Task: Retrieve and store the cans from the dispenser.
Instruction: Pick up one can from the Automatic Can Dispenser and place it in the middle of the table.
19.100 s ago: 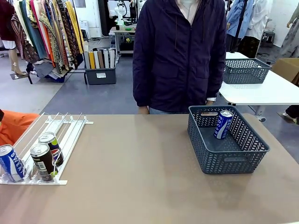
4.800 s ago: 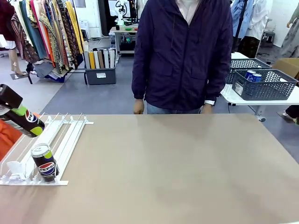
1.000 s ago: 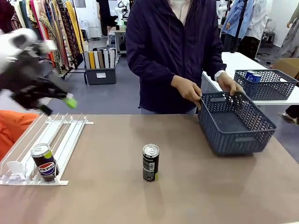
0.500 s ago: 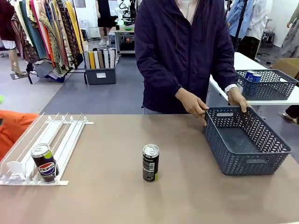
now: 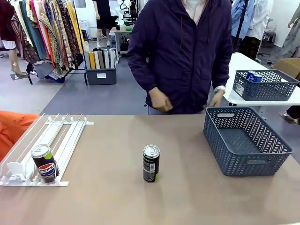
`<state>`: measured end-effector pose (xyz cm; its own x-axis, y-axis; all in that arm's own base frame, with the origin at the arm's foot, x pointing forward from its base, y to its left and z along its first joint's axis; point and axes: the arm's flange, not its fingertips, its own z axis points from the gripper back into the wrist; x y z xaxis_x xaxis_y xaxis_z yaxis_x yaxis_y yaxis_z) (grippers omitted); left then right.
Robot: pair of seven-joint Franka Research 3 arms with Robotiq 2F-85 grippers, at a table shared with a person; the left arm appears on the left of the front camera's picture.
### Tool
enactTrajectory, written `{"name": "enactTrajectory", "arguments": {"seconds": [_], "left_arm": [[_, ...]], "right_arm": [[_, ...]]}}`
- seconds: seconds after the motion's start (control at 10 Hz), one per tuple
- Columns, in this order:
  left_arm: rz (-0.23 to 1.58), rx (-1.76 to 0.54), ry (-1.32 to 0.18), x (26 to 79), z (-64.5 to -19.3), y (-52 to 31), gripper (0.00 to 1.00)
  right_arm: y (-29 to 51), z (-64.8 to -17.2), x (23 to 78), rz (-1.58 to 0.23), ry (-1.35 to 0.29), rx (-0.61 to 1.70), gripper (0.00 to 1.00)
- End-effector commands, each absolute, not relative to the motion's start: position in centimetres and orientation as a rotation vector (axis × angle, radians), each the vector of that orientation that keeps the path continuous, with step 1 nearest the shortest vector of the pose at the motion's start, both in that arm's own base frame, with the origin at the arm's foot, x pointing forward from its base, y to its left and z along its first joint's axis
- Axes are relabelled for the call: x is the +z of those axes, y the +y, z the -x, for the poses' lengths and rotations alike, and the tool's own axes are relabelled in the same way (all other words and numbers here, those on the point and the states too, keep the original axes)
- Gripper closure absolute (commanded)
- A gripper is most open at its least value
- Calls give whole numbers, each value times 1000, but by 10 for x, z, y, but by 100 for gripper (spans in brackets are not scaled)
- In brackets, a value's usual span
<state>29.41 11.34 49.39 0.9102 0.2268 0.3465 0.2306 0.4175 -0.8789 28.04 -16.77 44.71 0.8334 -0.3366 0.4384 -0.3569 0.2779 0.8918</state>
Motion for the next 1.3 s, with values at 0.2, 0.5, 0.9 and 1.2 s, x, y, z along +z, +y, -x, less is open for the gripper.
{"name": "enactTrajectory", "arguments": {"seconds": [0.2,0.5,0.9,1.2], "left_arm": [[1150,-15,-472,500,-291,116,0],[1150,-15,-472,500,-291,116,0],[795,-148,-307,522,-293,88,0],[255,-126,-125,548,-311,7,0]], "right_arm": [[-167,-284,451,-1334,-656,10,0],[-167,-284,451,-1334,-656,10,0],[-167,-284,451,-1334,-656,10,0],[-167,-284,451,-1334,-656,10,0]]}}
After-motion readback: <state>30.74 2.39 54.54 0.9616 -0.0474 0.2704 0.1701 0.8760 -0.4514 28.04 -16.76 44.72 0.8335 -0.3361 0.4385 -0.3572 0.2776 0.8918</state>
